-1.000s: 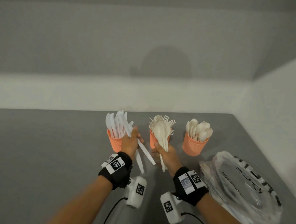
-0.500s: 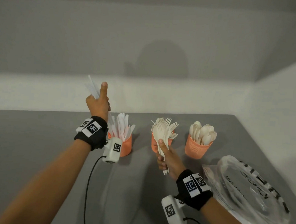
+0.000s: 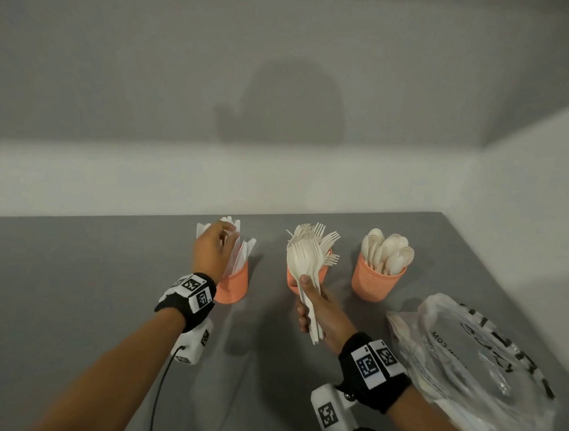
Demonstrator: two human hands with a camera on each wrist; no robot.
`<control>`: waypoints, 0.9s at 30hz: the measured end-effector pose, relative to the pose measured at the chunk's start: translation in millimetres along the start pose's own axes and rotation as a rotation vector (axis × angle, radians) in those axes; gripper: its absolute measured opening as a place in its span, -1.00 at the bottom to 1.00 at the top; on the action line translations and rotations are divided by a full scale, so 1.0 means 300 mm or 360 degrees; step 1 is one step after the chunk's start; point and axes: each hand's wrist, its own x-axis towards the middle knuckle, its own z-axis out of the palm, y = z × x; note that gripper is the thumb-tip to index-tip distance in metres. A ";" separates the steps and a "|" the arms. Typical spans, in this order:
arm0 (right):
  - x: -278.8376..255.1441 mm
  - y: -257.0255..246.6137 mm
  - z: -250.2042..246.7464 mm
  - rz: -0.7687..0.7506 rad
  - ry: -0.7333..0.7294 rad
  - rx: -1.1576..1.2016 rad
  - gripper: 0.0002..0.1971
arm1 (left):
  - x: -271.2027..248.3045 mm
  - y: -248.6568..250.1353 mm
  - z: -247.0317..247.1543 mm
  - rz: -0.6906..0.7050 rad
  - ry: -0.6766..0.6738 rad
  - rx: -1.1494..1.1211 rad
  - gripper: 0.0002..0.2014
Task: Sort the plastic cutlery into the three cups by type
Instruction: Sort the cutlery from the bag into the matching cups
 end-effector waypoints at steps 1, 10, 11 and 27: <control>-0.003 0.000 0.001 0.0003 -0.0001 -0.0002 -0.72 | 0.000 -0.006 -0.002 0.0146 -0.0057 0.0175 -0.83; -0.016 -0.001 -0.027 0.0002 0.0083 0.0026 -0.69 | -0.033 0.065 -0.025 0.0323 -0.0031 0.0948 -0.43; -0.016 -0.001 -0.033 -0.0011 0.0093 0.0039 -0.69 | -0.048 0.099 -0.022 0.0314 0.0016 0.0821 -0.43; -0.147 -0.009 -0.163 -0.0239 0.0117 -0.0233 -0.78 | -0.230 0.403 0.212 -0.0056 -0.0447 -0.0424 -0.91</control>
